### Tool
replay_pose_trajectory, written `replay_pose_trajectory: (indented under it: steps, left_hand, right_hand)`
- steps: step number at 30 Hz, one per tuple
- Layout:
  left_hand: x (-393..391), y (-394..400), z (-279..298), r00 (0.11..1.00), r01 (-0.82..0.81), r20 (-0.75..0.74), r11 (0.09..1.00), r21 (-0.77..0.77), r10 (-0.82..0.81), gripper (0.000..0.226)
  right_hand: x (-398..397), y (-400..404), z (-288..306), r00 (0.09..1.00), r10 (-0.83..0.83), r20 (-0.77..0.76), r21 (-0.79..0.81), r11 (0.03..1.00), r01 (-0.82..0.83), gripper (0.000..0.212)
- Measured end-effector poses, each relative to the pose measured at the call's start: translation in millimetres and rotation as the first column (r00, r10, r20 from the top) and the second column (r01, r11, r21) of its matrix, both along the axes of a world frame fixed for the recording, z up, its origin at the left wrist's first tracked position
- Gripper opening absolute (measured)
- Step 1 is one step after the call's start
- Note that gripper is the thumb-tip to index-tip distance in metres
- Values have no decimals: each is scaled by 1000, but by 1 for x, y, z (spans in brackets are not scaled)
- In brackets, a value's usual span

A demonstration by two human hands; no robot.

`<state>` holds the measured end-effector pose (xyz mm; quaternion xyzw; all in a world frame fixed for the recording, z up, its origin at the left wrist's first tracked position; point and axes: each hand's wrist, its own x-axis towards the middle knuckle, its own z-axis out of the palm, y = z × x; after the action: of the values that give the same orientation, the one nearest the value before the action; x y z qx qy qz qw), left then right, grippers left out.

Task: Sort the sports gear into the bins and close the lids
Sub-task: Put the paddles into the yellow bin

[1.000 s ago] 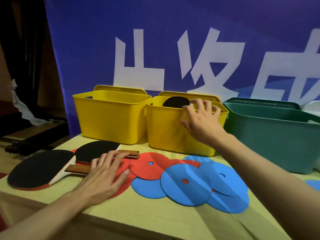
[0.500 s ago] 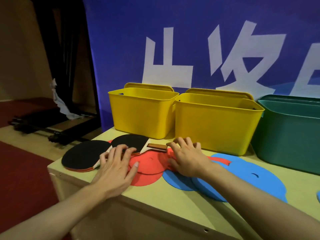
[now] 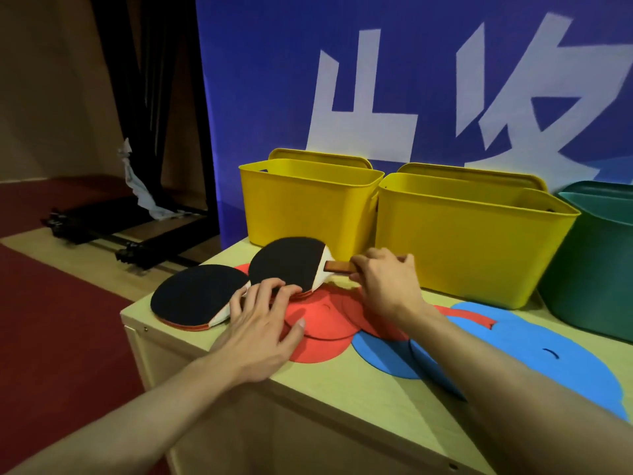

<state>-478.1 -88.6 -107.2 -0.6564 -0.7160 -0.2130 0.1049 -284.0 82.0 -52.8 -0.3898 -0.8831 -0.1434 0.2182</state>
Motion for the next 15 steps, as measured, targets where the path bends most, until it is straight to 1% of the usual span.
replay_pose_trajectory:
  steps: [4, 6, 8, 10, 13, 15]
  left_hand:
    - [0, 0, 1, 998, 40, -41, 999, 16, -40, 52]
    - [1, 0, 4, 997, 49, -61, 999, 12, -48, 51]
    - [5, 2, 7, 992, 82, -101, 997, 12, -80, 50]
    - [12, 12, 12, 987, 116, -110, 993, 12, -114, 50]
    - [19, 32, 20, 990, 106, -96, 994, 13, -105, 52]
    - [22, 43, 21, 985, 114, -132, 993, -2, -114, 54]
  right_hand:
    - [39, -4, 32, 999, -27, -20, 180, 983, 30, 20]
    - [64, -7, 51, 999, -32, -15, 229, 973, 34, 23]
    - [90, -9, 73, 998, -52, -28, 247, 967, 57, 25]
    - [117, -9, 95, 995, -77, -62, 252, 963, 90, 26]
    - [152, -2, 129, 987, -85, -139, 231, 966, 116, 30]
    - [171, 9, 146, 975, -108, -197, 208, 967, 149, 33]
